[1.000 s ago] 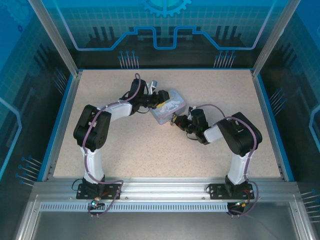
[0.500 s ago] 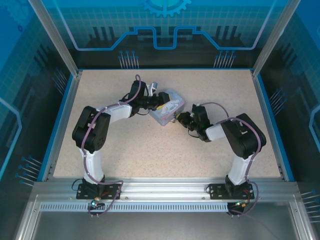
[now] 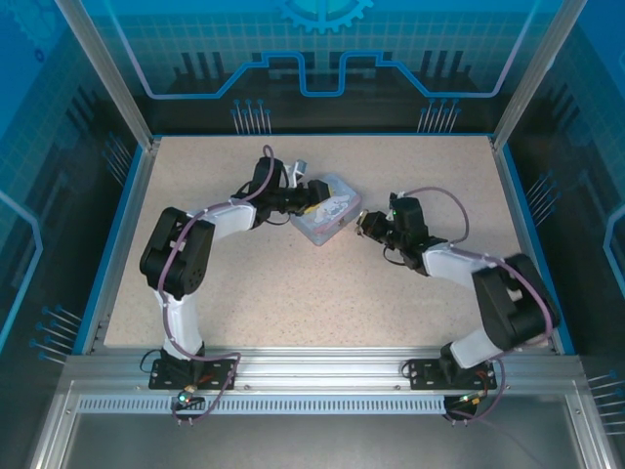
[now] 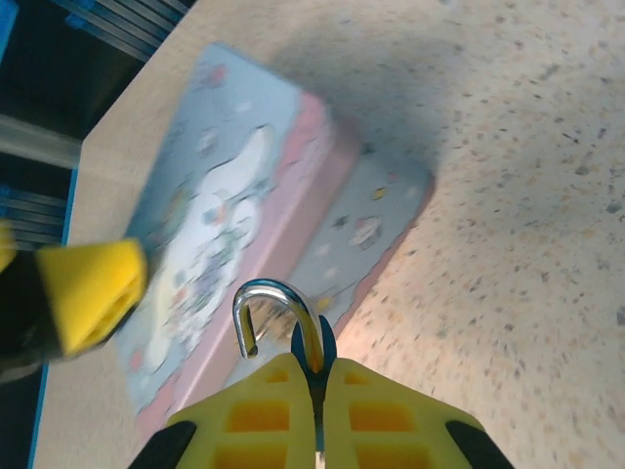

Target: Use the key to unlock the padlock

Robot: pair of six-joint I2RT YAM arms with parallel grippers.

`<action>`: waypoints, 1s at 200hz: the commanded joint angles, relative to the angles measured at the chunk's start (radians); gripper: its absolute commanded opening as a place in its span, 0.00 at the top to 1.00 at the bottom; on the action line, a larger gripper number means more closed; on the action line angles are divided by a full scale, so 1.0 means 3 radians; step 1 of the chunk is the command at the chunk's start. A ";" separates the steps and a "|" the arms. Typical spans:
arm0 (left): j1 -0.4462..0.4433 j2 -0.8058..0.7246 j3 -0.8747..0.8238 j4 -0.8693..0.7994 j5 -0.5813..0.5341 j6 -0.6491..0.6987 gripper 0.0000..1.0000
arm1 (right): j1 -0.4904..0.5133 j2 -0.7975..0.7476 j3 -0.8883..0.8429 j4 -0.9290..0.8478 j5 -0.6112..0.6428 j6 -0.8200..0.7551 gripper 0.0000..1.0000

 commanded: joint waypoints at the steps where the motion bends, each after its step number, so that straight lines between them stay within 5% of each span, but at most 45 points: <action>1: 0.0126 0.0001 0.0100 -0.0485 -0.0112 0.0186 0.29 | -0.0033 -0.0443 0.0164 -0.1021 -0.0456 -0.0646 0.91; 53: 0.0147 -0.0308 0.0282 -0.0452 -0.0014 0.0208 0.23 | 0.0238 -0.1144 0.0175 -0.2369 -0.1009 -0.0892 0.91; 121: 0.0284 -0.1511 -0.0637 -0.0518 -0.0350 0.0341 0.11 | 0.1070 -0.0714 -0.0082 -0.2142 -0.0865 -0.0469 0.91; 139: 0.0323 -0.1856 -0.0920 -0.0609 -0.0525 0.0412 0.02 | 0.1100 -0.0477 -0.0110 -0.2001 -0.0802 -0.0378 0.90; 200: 0.0557 -0.2633 -0.1472 -0.0961 -0.0754 0.0497 0.01 | 0.1021 0.0088 -0.0074 -0.1922 -0.0609 -0.0316 0.86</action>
